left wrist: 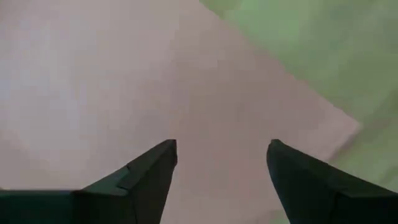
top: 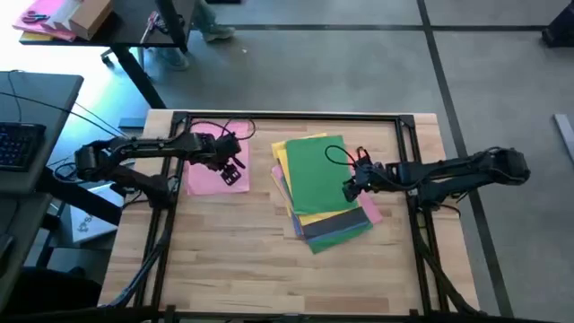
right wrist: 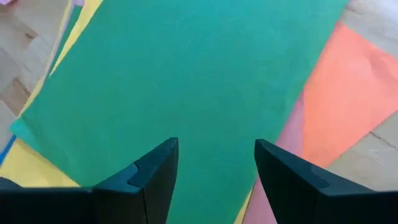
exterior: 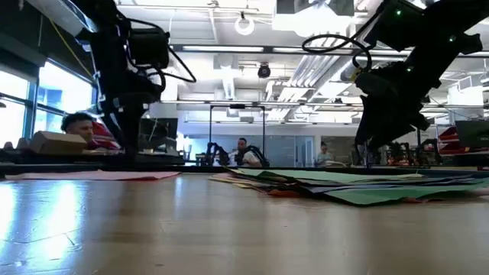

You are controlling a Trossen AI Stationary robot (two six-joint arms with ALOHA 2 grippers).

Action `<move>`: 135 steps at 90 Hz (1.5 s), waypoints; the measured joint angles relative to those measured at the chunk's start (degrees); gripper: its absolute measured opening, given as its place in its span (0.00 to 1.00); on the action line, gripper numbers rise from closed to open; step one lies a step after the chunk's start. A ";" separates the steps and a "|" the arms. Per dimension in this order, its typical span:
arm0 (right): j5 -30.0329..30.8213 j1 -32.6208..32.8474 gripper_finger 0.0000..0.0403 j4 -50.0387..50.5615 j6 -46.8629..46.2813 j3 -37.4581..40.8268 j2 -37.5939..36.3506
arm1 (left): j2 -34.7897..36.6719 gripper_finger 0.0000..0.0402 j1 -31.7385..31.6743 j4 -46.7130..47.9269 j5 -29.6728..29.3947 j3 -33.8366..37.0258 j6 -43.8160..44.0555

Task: Organize paper
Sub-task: Move the pink color paper to the top left of the table

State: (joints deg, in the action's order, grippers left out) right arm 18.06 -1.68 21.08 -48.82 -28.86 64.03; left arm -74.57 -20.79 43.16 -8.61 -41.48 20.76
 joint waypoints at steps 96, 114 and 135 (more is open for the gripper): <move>1.16 5.48 0.49 -3.38 -1.68 0.00 -0.02 | -4.19 0.59 -3.55 0.40 -2.62 3.87 -3.33; 1.14 5.50 0.49 -3.40 -1.70 0.00 -0.02 | -4.19 0.59 -3.41 -0.21 0.50 5.21 -0.99; 1.10 5.50 0.49 -3.57 -1.68 0.00 -0.02 | -3.97 0.59 -3.91 -2.19 -0.27 7.55 -0.89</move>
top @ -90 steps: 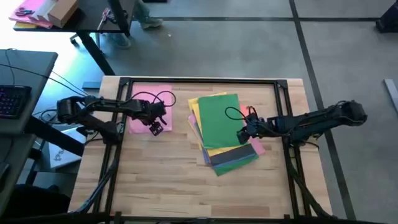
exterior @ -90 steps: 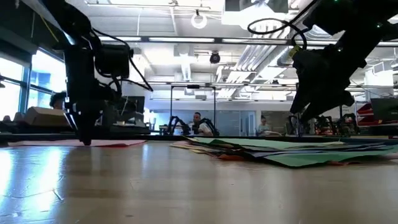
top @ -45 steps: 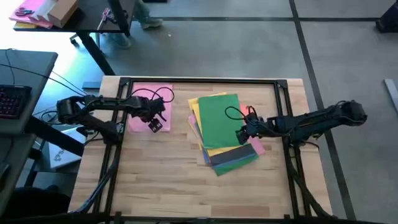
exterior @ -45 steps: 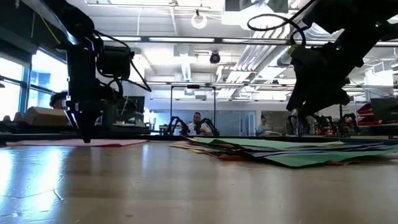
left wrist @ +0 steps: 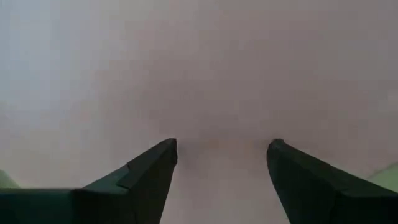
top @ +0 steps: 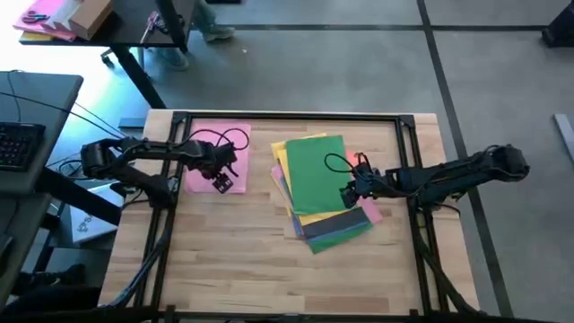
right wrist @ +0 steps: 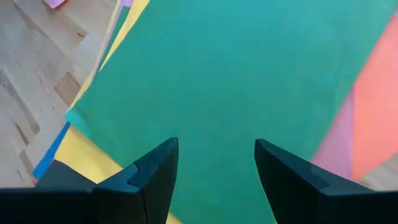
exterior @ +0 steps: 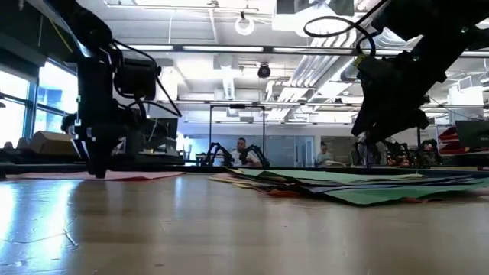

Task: Organize paper
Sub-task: Move the pink color paper to the top left of the table

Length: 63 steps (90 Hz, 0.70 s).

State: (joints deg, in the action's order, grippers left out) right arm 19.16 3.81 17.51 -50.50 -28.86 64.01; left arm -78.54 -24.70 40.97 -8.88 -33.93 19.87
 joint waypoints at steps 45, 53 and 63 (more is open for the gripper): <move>-0.26 0.00 0.49 -0.12 0.00 0.00 0.00 | 0.96 0.59 -3.21 1.80 -0.90 0.24 0.45; -0.12 0.00 0.49 -0.19 0.00 0.00 0.00 | 1.55 0.59 -3.83 3.06 -1.05 0.03 0.47; -0.09 0.00 0.49 -0.24 0.00 0.00 0.00 | 2.12 0.59 -4.55 3.37 -1.08 -0.49 0.46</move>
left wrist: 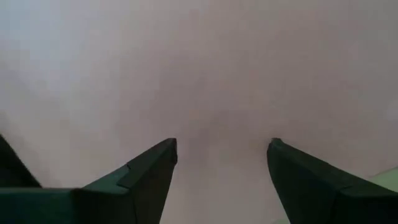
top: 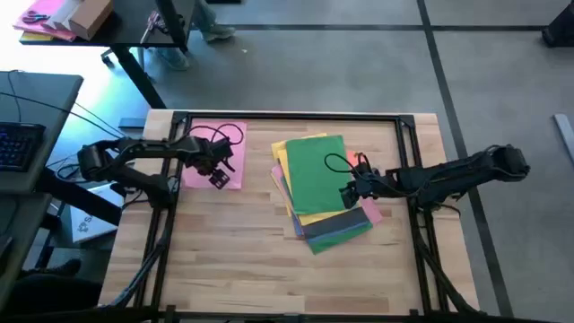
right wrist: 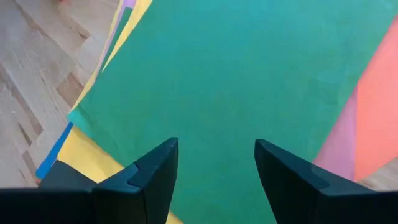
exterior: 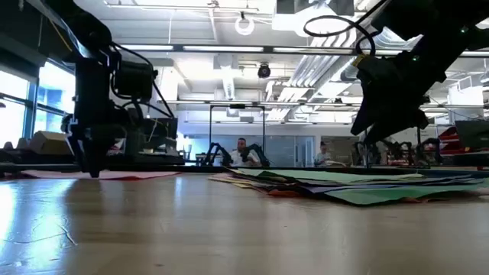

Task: Organize paper
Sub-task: Move the pink color paper to the top left of the table, then move the green color paper to the bottom left of the table

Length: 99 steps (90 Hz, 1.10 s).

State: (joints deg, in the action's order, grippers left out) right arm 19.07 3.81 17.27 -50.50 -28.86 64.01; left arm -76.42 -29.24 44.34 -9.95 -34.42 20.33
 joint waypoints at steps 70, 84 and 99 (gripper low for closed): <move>0.32 3.35 0.49 -18.71 -6.22 -0.52 4.60 | 12.51 0.59 16.95 -25.23 6.99 -6.46 -11.42; 2.18 6.88 0.49 -19.13 -9.03 -8.74 16.03 | 15.22 0.59 21.58 -33.28 6.97 -6.46 -15.25; 6.05 8.95 0.49 -13.44 -8.67 -24.12 28.53 | 16.71 0.59 25.71 -35.63 6.87 -6.46 -17.75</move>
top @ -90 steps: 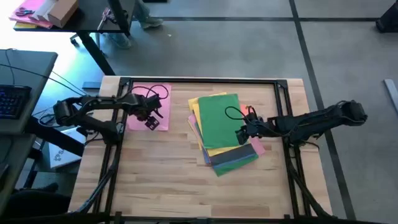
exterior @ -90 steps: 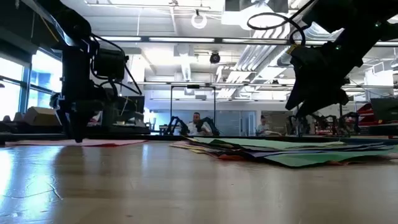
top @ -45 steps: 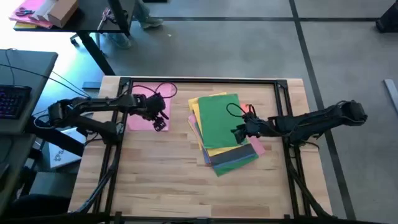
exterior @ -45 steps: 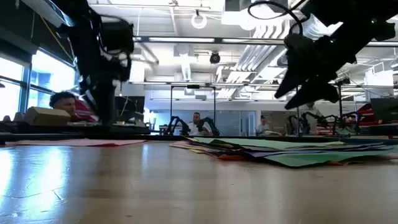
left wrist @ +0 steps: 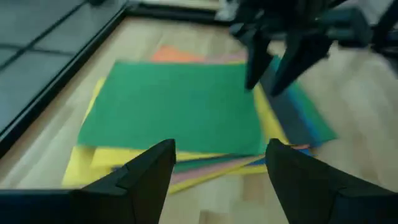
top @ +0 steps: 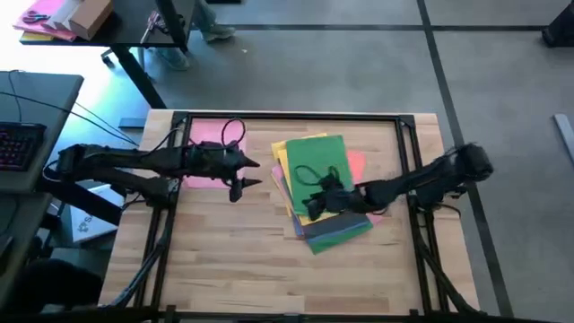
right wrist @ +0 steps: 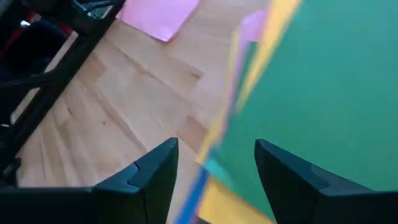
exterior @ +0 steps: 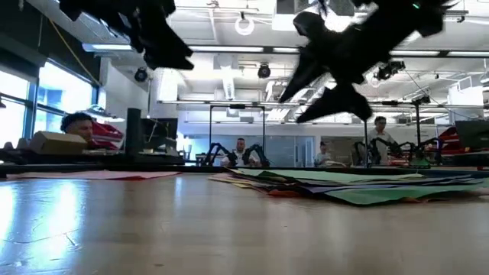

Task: Organize paper
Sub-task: Move the green color paper to the bottom left of the table

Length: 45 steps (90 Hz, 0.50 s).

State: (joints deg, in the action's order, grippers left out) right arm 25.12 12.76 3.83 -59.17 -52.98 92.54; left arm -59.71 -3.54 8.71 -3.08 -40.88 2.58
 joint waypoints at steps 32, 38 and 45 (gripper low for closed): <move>1.73 0.43 0.49 31.23 -16.02 -29.78 18.42 | 3.28 0.59 -0.20 -8.78 -0.18 8.71 -1.41; -0.01 -0.52 0.49 32.23 -19.22 -32.48 21.16 | 4.72 0.59 -1.29 -9.96 -0.07 10.72 -0.88; -0.62 -1.27 0.49 32.02 -22.28 -34.75 23.72 | 6.07 0.59 -2.08 -12.18 -0.05 12.47 -0.86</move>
State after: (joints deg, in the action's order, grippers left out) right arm 24.50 11.49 35.84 -81.45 -87.73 116.25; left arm -53.64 -5.61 -3.47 -3.14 -28.41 1.72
